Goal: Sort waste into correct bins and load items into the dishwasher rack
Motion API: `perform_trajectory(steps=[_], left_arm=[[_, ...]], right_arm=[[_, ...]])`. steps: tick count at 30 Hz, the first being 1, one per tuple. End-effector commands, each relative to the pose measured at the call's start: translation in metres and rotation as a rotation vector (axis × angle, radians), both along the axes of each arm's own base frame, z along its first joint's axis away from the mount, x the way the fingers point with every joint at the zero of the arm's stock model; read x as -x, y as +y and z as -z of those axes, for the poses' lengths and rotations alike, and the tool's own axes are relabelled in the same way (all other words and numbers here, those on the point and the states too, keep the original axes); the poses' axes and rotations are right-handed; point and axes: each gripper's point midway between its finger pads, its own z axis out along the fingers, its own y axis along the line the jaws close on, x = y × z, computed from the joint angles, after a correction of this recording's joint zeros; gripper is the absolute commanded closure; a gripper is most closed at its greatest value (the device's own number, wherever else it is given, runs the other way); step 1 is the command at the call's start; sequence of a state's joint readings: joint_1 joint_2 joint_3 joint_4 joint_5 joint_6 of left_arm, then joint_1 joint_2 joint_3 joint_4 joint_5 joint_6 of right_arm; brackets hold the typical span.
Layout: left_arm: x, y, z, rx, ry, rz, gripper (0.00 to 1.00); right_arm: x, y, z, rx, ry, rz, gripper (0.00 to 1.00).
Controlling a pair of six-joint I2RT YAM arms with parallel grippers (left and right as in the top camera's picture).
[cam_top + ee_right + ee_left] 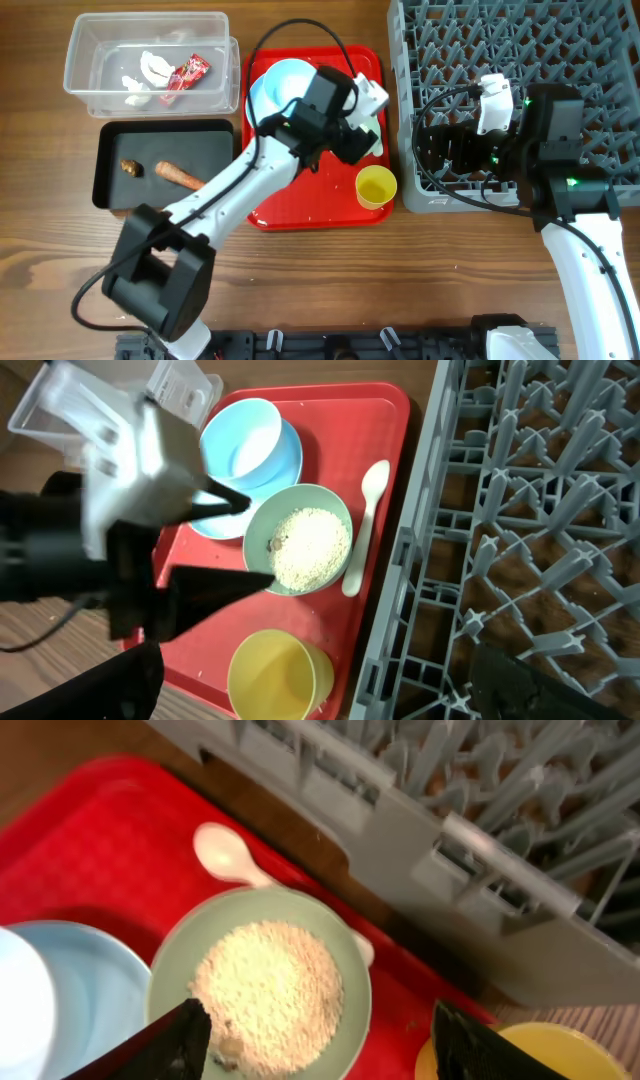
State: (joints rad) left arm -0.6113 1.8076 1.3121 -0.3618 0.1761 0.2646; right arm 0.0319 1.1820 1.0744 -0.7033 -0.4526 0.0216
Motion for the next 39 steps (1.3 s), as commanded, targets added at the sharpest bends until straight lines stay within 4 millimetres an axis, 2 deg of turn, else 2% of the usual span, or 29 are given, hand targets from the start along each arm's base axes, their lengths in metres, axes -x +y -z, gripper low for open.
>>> perform_trajectory(steps=[1,3,6,7,8,12,15,19,21,27,31,34,35,39], left_arm=[[-0.015,0.016,0.022,-0.081,0.008,-0.108,0.32],[-0.02,0.019,0.026,-0.072,0.022,-0.161,0.44],[-0.02,0.02,0.035,-0.055,0.066,-0.217,0.69],[-0.023,0.025,0.041,-0.047,0.091,-0.302,0.8],[-0.026,0.031,0.044,-0.033,0.111,-0.39,0.82],[-0.032,0.04,0.047,0.038,0.168,-0.591,0.83],[-0.032,0.041,0.047,0.041,0.172,-0.606,0.81],[-0.018,0.051,0.058,-0.024,0.224,-0.612,0.63],[-0.012,0.056,0.062,-0.053,0.245,-0.615,0.64],[-0.011,0.059,0.068,-0.075,0.251,-0.621,0.69],[-0.008,0.069,0.083,-0.141,0.259,-0.641,0.68],[-0.005,0.07,0.086,-0.152,0.269,-0.641,0.67],[-0.005,0.07,0.085,-0.152,0.268,-0.641,0.69],[-0.006,0.071,0.085,-0.155,0.265,-0.643,0.9]], right_arm=[[-0.001,0.004,-0.007,-0.019,-0.004,-0.01,0.0],[0.0,0.004,-0.006,-0.019,0.0,-0.01,0.0],[0.001,0.004,-0.006,-0.019,0.006,-0.01,0.0],[0.001,0.004,-0.005,-0.019,0.009,-0.01,0.0],[0.002,0.003,-0.004,-0.019,0.013,-0.01,0.0],[0.002,0.003,-0.003,-0.019,0.016,-0.01,0.0],[0.002,0.003,-0.003,-0.018,0.015,-0.01,0.0],[0.002,0.003,-0.003,-0.017,0.014,-0.011,0.0],[0.002,0.003,-0.003,-0.017,0.014,-0.011,0.0],[0.002,0.003,-0.003,-0.017,0.015,-0.011,0.0],[0.002,0.003,-0.003,-0.016,0.015,-0.012,0.0],[0.002,0.003,-0.003,-0.017,0.015,-0.011,0.0],[0.002,0.003,-0.003,-0.017,0.015,-0.011,0.0],[0.002,0.003,-0.003,-0.014,0.014,-0.01,0.0]])
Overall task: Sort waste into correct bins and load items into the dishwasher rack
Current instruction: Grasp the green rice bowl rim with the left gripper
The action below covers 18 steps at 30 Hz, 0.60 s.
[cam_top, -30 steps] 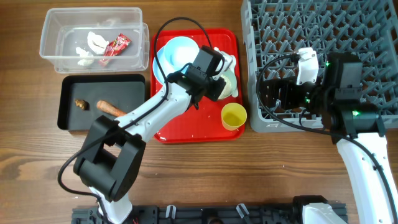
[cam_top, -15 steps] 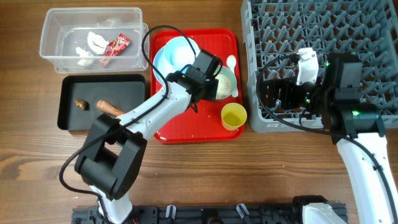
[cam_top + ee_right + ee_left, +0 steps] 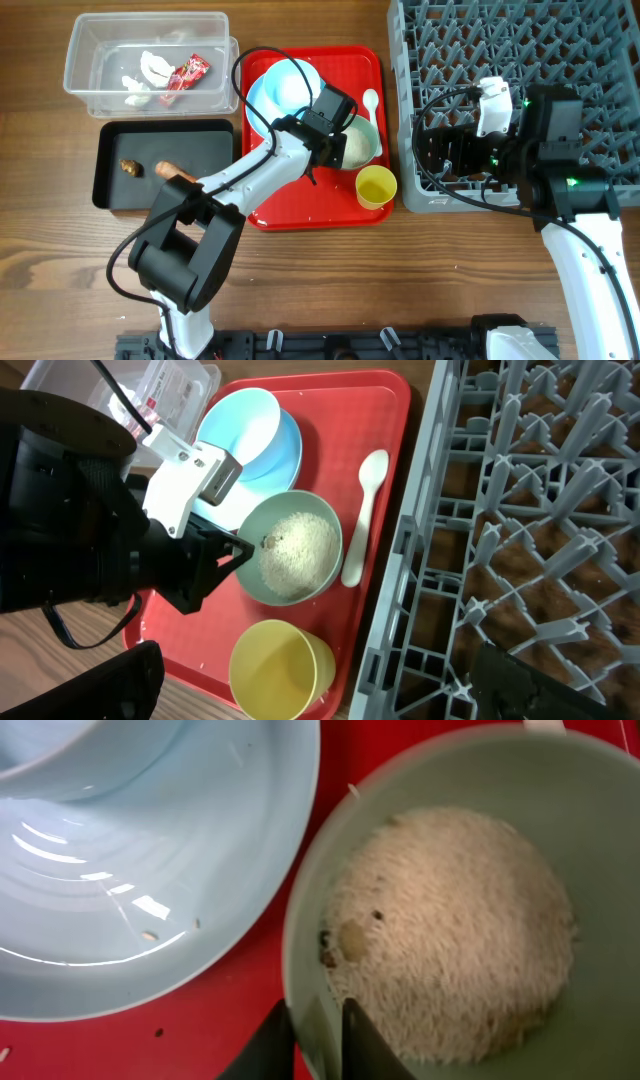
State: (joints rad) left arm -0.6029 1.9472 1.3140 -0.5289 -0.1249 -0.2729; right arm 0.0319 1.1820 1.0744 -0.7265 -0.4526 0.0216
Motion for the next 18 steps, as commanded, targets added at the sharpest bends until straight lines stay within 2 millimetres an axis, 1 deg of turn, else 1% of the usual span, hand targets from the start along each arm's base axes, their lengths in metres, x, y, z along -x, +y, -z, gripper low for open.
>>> perform_trajectory(steps=[1,3,5,8,9,13,16,18], left_arm=[[-0.005,0.004,0.001,-0.017,-0.008,-0.018,0.93],[-0.003,0.006,0.002,-0.026,0.004,-0.018,0.94],[0.006,0.012,0.006,-0.052,0.04,-0.018,0.94],[0.019,0.027,0.011,-0.122,0.09,-0.028,0.96],[0.023,0.036,0.012,-0.168,0.105,-0.036,0.96],[0.037,0.063,0.014,-0.289,0.153,-0.058,0.96],[0.04,0.088,0.015,-0.307,0.204,-0.14,0.96],[0.039,0.116,0.015,-0.316,0.246,-0.216,0.96]], right_arm=[[-0.002,0.003,-0.006,-0.015,-0.01,-0.009,0.0],[-0.002,0.003,-0.006,-0.015,-0.01,-0.009,0.0],[-0.002,0.003,-0.006,-0.015,-0.01,-0.009,0.0],[-0.002,0.003,-0.006,-0.015,-0.01,-0.009,0.0],[-0.002,0.003,-0.006,-0.015,-0.01,-0.009,0.0],[-0.003,0.003,-0.007,-0.016,-0.014,-0.009,0.0],[-0.003,0.003,-0.008,-0.016,-0.018,-0.009,0.0],[-0.003,0.003,-0.008,-0.017,-0.017,-0.009,0.0]])
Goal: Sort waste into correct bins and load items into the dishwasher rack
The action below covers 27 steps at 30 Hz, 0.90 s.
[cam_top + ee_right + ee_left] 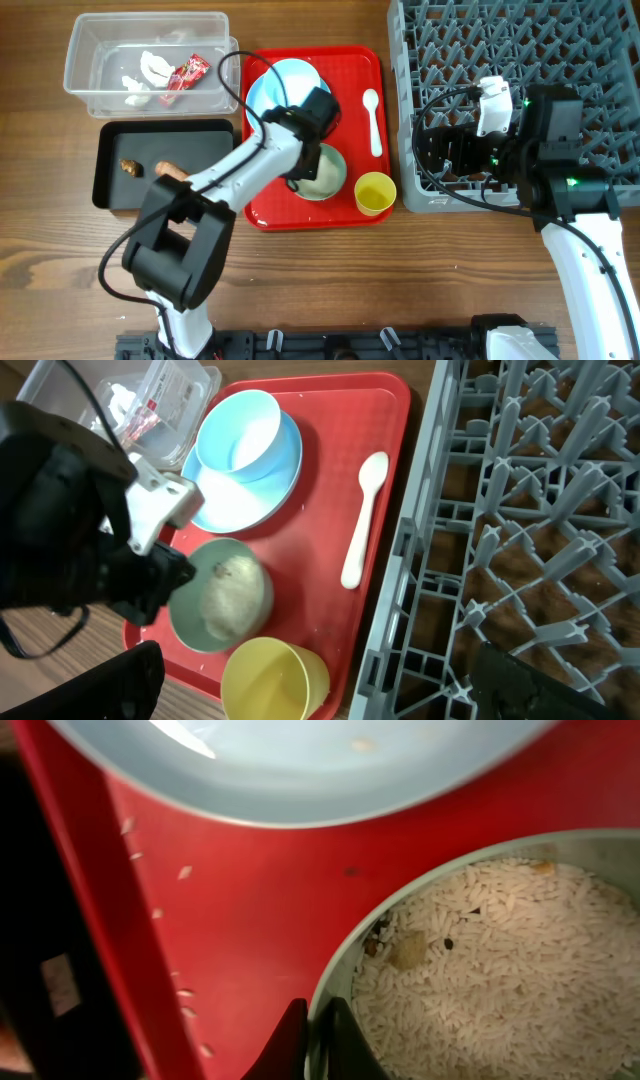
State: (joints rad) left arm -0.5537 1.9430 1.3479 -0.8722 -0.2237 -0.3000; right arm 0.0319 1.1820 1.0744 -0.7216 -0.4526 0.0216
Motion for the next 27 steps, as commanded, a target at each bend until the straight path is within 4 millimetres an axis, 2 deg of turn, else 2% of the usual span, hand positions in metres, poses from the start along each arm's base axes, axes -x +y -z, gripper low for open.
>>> perform_trajectory(steps=[1,2,3,5,7,10,12,14,16,17,19,21,24,27], left_arm=[[-0.004,0.066,0.009,-0.092,0.046,-0.166,0.96],[-0.006,0.073,0.009,-0.088,0.048,-0.187,0.93],[-0.008,0.079,0.008,-0.085,0.048,-0.206,0.83],[-0.011,0.086,0.005,-0.079,0.042,-0.22,0.58],[-0.016,0.082,-0.003,-0.053,0.024,-0.171,0.45],[-0.023,0.071,-0.027,0.018,-0.022,-0.154,0.43],[-0.027,0.058,-0.051,0.099,-0.058,-0.119,0.42],[-0.03,0.033,-0.083,0.244,-0.107,-0.062,0.4],[-0.022,-0.001,-0.09,0.368,-0.082,0.084,0.42],[-0.016,-0.017,-0.084,0.383,-0.059,0.131,0.44],[-0.01,-0.03,-0.076,0.374,-0.037,0.164,0.46],[-0.003,-0.042,-0.058,0.346,0.0,0.177,0.54],[-0.004,-0.03,-0.025,0.237,0.033,0.05,0.59],[-0.006,-0.028,-0.009,0.213,0.053,0.005,0.62]], right_arm=[[-0.003,0.003,-0.007,-0.016,-0.014,-0.009,0.0],[-0.003,0.003,-0.007,-0.017,-0.015,-0.009,0.0],[-0.003,0.003,-0.007,-0.017,-0.015,-0.009,0.0],[-0.003,0.003,-0.007,-0.017,-0.015,-0.008,0.0],[-0.003,0.003,-0.007,-0.017,-0.015,-0.008,0.0],[-0.003,0.003,-0.008,-0.017,-0.016,-0.008,0.0],[-0.003,0.003,-0.007,-0.017,-0.015,-0.008,0.0],[-0.003,0.003,-0.008,-0.017,-0.017,-0.009,0.0],[-0.004,0.003,-0.008,-0.018,-0.018,-0.008,0.0],[-0.004,0.003,-0.008,-0.018,-0.018,-0.008,0.0],[-0.003,0.003,-0.008,-0.019,-0.018,-0.009,0.01],[-0.003,0.004,-0.008,-0.02,-0.017,-0.01,0.0],[-0.003,0.004,-0.008,-0.02,-0.017,-0.01,0.0],[-0.003,0.004,-0.008,-0.02,-0.017,-0.01,0.0]])
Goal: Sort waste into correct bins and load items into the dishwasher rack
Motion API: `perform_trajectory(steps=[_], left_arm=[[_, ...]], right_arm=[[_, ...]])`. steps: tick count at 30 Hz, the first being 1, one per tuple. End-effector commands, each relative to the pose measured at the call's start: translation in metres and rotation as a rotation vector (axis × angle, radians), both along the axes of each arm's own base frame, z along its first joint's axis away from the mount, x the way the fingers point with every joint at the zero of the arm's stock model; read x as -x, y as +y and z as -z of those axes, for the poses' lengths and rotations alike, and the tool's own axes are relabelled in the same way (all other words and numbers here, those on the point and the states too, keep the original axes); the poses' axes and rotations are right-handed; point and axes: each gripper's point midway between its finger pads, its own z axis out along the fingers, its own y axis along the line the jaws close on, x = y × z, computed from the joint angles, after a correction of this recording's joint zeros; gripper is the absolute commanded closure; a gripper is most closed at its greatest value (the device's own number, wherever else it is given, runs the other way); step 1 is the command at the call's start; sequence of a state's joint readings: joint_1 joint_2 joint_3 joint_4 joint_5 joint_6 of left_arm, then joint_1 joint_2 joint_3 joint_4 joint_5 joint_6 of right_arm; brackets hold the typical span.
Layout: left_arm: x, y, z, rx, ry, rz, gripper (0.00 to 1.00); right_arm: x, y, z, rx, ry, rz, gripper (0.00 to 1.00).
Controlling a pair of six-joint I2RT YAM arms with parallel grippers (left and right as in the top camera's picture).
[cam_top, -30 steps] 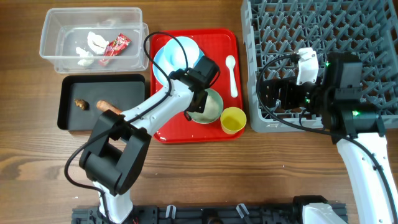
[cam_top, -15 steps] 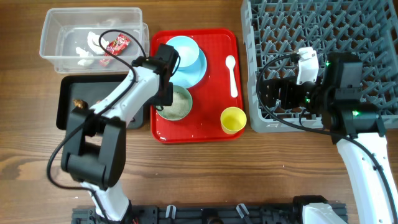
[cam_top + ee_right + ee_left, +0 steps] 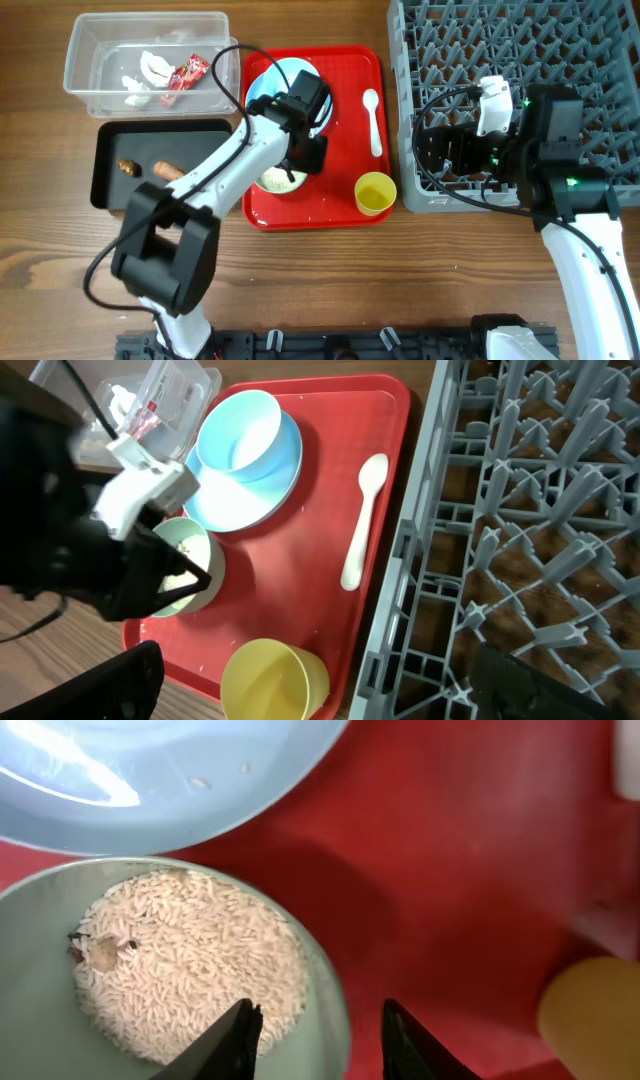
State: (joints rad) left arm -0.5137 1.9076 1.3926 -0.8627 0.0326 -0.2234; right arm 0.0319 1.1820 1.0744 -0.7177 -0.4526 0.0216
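A green bowl of rice (image 3: 275, 181) stands at the front left of the red tray (image 3: 340, 208). My left gripper (image 3: 322, 1042) is open, one finger over the rice and the other over bare tray, the bowl's right rim between them. A blue bowl on a blue plate (image 3: 282, 85), a white spoon (image 3: 372, 108) and a yellow cup (image 3: 375, 191) share the tray. At the left edge of the grey dishwasher rack (image 3: 470, 207) my right gripper (image 3: 320, 700) hangs open and holds nothing.
A clear bin (image 3: 150, 15) with wrappers and paper stands at the back left. In front of it lies a black tray (image 3: 110, 196) with food scraps. The left arm reaches across the tray's left half.
The green bowl has gone from the tray's front middle to its front left. My left gripper, then shut on the bowl's rim, is now open. The right arm is unchanged.
My left gripper was open above the rice bowl, which stood by the spoon at the tray's right. Then it was shut on the bowl's rim. Then the bowl stood at the front middle, still gripped. Now it stands front left, released.
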Motion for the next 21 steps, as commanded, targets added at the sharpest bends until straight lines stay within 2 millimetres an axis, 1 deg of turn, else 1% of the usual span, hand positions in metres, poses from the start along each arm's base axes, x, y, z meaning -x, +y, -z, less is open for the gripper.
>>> perform_trajectory(steps=[1,3,5,8,9,12,14,15,17,18,19,20,21], left_arm=[[-0.003,0.005,0.016,-0.04,0.014,-0.079,0.64],[-0.001,0.004,0.028,-0.049,0.037,-0.076,0.7],[0.0,0.004,0.034,-0.052,0.053,-0.083,0.77],[0.0,0.003,0.034,-0.047,0.056,-0.096,0.92],[0.002,0.001,0.034,-0.04,0.061,-0.094,0.96],[0.011,-0.008,0.03,-0.001,0.098,-0.08,0.96],[0.018,-0.015,0.011,0.049,0.128,-0.068,0.96],[0.016,-0.02,-0.014,0.098,0.113,-0.067,0.96],[0.004,-0.022,-0.054,0.2,0.052,-0.08,0.96],[-0.003,-0.016,-0.07,0.234,0.018,-0.099,0.96],[-0.009,-0.004,-0.083,0.258,-0.01,-0.13,0.96],[-0.016,0.014,-0.093,0.268,-0.031,-0.171,0.96],[-0.023,0.038,-0.098,0.273,-0.039,-0.227,0.96]], right_arm=[[-0.003,0.004,-0.007,-0.02,-0.014,-0.01,0.0],[-0.003,0.004,-0.007,-0.02,-0.013,-0.01,0.0],[-0.003,0.004,-0.007,-0.02,-0.014,-0.01,0.0],[-0.003,0.004,-0.007,-0.02,-0.014,-0.01,0.0],[-0.003,0.004,-0.007,-0.02,-0.013,-0.01,0.0],[-0.003,0.004,-0.007,-0.02,-0.013,-0.01,0.0],[-0.002,0.004,-0.007,-0.02,-0.01,-0.01,0.0],[-0.001,0.004,-0.006,-0.019,-0.005,-0.01,0.0],[-0.001,0.004,-0.006,-0.019,-0.006,-0.01,0.0],[-0.002,0.004,-0.006,-0.019,-0.008,-0.01,0.0],[-0.002,0.004,-0.007,-0.019,-0.01,-0.01,0.0],[-0.002,0.004,-0.007,-0.019,-0.011,-0.01,0.0],[-0.003,0.004,-0.007,-0.02,-0.014,-0.01,0.0]])
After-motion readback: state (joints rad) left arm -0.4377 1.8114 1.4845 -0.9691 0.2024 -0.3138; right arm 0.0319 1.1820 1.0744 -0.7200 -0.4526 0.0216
